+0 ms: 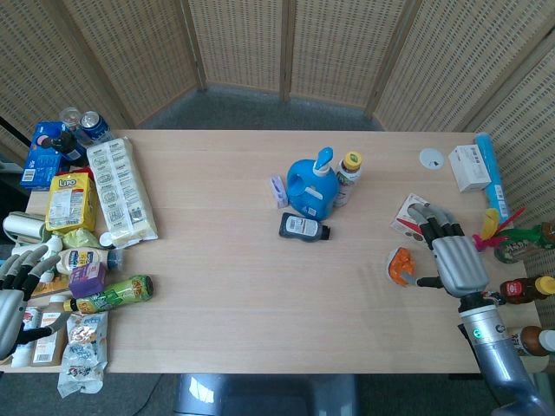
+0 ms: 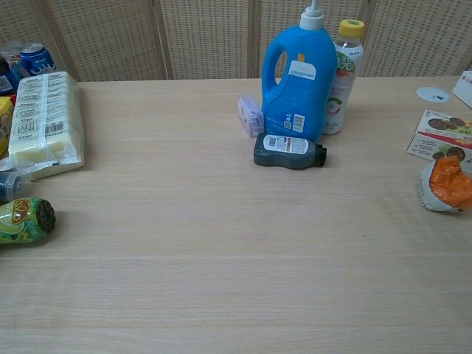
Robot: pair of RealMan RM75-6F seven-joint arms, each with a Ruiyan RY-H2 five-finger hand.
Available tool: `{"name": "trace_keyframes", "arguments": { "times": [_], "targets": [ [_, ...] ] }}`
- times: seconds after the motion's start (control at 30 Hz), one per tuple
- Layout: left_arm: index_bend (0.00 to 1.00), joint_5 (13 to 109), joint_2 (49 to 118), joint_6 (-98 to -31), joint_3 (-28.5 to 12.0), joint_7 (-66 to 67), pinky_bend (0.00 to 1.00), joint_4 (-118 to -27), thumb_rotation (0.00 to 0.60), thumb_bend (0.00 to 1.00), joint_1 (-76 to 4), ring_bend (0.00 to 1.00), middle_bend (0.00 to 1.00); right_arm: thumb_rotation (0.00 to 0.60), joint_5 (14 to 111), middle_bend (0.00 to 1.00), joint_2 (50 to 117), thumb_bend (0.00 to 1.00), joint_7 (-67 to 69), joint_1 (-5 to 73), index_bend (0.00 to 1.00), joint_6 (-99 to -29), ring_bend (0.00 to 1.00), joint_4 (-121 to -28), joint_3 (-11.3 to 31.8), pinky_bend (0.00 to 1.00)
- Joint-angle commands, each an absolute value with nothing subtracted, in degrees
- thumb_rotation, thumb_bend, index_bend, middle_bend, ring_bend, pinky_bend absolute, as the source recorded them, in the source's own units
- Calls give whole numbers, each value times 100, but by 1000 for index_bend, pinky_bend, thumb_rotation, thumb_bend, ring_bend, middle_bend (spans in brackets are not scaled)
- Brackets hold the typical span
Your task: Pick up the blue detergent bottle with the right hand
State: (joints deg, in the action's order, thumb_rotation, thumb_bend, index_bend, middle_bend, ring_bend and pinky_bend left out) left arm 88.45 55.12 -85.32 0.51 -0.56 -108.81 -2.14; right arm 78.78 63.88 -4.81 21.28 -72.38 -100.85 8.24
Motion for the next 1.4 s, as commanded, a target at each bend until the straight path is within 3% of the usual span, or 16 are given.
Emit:
{"name": "trace_keyframes", "arguments": {
  "times": [0.03, 0.4, 0.93, 1.4],
  "targets": [
    [156, 8823, 5523, -8459, 44, -44, 0, -10901, 600, 257, -256, 0, 35, 543, 7867, 0, 6404, 49, -447, 2122, 0, -7222, 0, -10060, 821, 0],
    [155, 8906, 5451, -8554, 62, 85, 0, -11122, 600, 256, -223, 0, 36, 543, 7946, 0, 6524, 47, 314, 2225, 0, -7060, 0, -9812, 926, 0],
    [155, 8666, 5561, -8378, 42, -60, 0, -10938, 600, 255, -273, 0, 36, 541, 7042, 0, 7220, 36, 746, 3540, 0, -5721, 0, -9081, 1820, 0],
    [155, 8435, 5586, -8270, -14, -17, 0, -10888, 600, 256, -316, 0, 36, 542, 6411, 0, 7847, 28, 713, 4563, 0, -4735, 0, -7875, 2171, 0]
  ]
}}
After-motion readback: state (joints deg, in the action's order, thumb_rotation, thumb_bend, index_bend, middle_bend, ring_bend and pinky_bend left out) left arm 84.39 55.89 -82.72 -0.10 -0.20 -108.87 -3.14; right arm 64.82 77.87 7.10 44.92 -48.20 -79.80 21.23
